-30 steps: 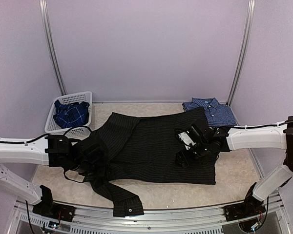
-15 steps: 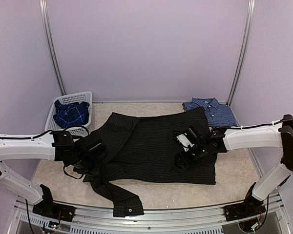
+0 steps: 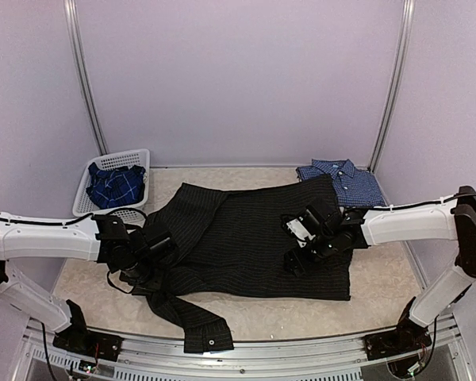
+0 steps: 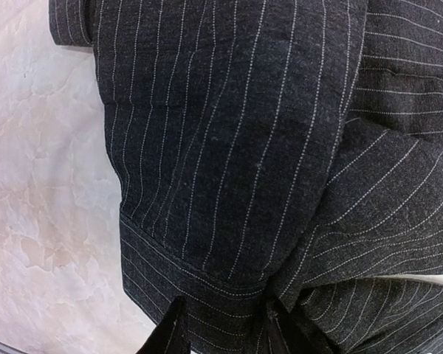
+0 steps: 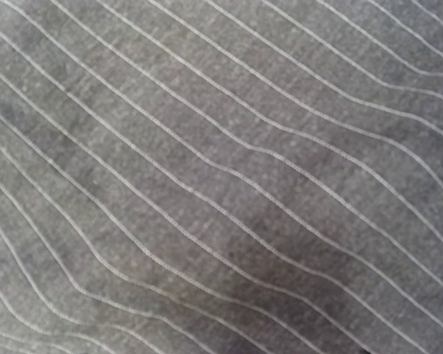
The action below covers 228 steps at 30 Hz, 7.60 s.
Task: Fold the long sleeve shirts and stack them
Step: Pick up the sleeve from the center of the board, then smooth out the flattened shirt at the center of the board, then place the sleeve at the center of the board, then smooth out the flattened shirt at the center of the board.
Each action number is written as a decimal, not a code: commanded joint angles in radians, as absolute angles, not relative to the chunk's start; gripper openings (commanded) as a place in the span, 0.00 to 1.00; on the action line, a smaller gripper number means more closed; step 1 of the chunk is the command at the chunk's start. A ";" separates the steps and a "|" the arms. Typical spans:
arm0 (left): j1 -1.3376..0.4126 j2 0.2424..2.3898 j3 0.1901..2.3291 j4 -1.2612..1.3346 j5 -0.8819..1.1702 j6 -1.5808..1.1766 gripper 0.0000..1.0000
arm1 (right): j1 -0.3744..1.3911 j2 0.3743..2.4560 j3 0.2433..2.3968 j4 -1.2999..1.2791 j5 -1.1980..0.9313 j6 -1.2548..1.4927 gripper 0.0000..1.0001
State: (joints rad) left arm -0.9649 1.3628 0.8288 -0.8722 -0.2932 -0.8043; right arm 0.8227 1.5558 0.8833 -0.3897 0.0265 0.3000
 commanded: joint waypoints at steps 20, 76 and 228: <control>-0.918 1.321 0.775 -0.836 -0.243 -0.767 0.31 | 0.833 1.586 0.892 -0.365 0.011 0.291 0.72; -0.952 1.305 0.909 -0.903 -0.339 -0.725 0.00 | 1.161 1.623 0.961 -0.111 -0.172 0.186 0.74; -0.729 1.412 1.248 -0.710 -0.225 -0.424 0.86 | 1.103 1.636 0.993 -0.157 -0.033 0.317 0.83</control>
